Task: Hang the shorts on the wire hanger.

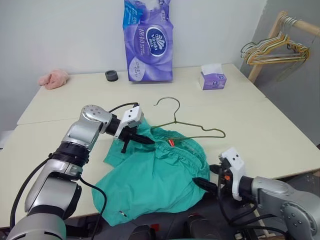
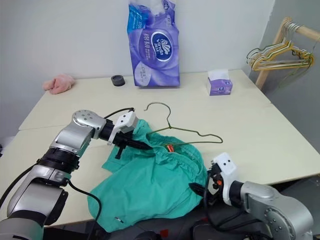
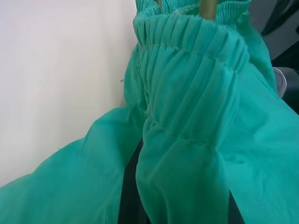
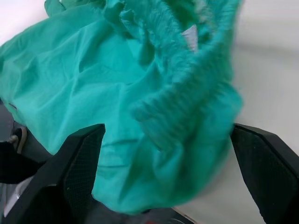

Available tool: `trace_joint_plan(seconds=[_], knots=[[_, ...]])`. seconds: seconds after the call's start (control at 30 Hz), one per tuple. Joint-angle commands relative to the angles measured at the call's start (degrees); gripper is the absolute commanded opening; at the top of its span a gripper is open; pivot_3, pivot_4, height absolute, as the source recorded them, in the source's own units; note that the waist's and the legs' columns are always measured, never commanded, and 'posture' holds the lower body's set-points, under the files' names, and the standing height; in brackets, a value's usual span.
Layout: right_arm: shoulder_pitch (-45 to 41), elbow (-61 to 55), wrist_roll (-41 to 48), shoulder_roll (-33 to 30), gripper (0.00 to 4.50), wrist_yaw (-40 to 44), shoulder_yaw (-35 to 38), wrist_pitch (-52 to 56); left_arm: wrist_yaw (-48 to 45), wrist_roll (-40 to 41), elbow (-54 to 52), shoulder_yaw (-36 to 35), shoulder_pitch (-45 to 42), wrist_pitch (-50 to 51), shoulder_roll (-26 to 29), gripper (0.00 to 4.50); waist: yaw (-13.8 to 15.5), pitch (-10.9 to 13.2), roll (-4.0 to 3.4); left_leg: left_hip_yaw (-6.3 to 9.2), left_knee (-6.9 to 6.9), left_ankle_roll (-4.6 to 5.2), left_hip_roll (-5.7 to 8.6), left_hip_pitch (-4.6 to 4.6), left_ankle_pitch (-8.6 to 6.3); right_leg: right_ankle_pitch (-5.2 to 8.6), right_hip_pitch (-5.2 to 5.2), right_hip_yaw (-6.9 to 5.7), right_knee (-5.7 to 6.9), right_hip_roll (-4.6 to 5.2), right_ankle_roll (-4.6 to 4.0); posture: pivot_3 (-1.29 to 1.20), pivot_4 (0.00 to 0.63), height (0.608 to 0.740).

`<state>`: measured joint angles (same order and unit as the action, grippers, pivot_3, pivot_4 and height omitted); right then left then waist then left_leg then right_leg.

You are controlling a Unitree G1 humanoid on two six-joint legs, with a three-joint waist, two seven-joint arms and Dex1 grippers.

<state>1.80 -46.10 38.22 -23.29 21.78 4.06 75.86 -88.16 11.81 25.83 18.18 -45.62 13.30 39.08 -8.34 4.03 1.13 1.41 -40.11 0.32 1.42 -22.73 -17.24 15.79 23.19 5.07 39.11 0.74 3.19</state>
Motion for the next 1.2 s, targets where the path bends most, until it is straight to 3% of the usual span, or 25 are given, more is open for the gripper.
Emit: trace_joint_plan(seconds=[0.03,0.2,0.4,0.57,0.7,0.9,1.2], knots=[[-0.7,0.7,-0.6,2.0,3.86,-3.0,-0.2,-0.6,0.0,0.3,-2.5,-2.3,-0.8,0.5,0.4,0.0,-0.1,0.0,0.0,-0.02,0.0,0.0,0.0,0.01,0.0,0.0,-0.01,0.01,0.0,0.0,0.0,-0.2,0.049,0.74],[-0.9,2.0,-1.9,0.6,2.14,-3.9,-1.2,-1.9,0.1,0.7,-3.6,-3.1,-0.4,1.6,1.0,0.0,-0.1,0.0,-0.01,-0.03,0.0,0.0,0.01,0.01,0.0,0.0,-0.01,0.01,-0.01,-0.01,0.0,-0.2,0.048,0.74],[-0.6,3.0,-1.0,-2.3,0.04,-2.8,3.3,-2.7,-1.1,2.3,-6.7,-4.7,0.6,3.8,2.7,0.0,-0.1,0.0,-0.01,-0.02,0.0,0.0,0.01,0.0,0.0,0.0,-0.01,0.0,-0.02,-0.02,0.0,-0.2,0.048,0.74],[-2.1,6.1,1.8,-8.4,0.02,1.4,13.1,-2.5,-2.2,7.6,-14.1,-7.5,1.7,10.5,4.4,0.0,-0.1,0.0,-0.01,-0.03,0.0,0.01,0.01,-0.01,0.0,0.0,-0.04,0.01,-0.05,-0.01,0.01,-0.21,0.049,0.74],[-3.0,8.8,2.7,-11.8,0.02,3.1,16.1,-3.0,-3.2,9.5,-18.2,-7.8,3.5,13.6,6.3,0.0,-0.2,0.0,-0.05,-0.02,0.0,0.01,-0.02,0.03,0.0,0.0,-0.05,0.0,-0.03,-0.08,0.01,-0.21,0.049,0.74],[-4.3,11.9,5.8,-15.3,0.02,5.5,17.9,-2.3,-4.3,7.5,-18.8,-4.3,5.5,8.2,10.8,0.0,-1.0,0.0,-0.07,-0.05,0.02,0.01,-0.04,0.05,0.0,0.0,-0.07,0.07,-0.03,-0.13,0.01,-0.19,0.051,0.74],[-4.5,10.0,9.5,-16.6,0.02,5.4,17.1,-1.2,-1.7,-0.6,-9.4,-2.4,2.7,-2.1,8.3,0.0,-0.9,0.0,-0.07,-0.07,0.02,0.01,-0.02,0.04,0.0,0.0,-0.09,0.09,-0.06,-0.14,0.01,-0.2,0.053,0.74]])
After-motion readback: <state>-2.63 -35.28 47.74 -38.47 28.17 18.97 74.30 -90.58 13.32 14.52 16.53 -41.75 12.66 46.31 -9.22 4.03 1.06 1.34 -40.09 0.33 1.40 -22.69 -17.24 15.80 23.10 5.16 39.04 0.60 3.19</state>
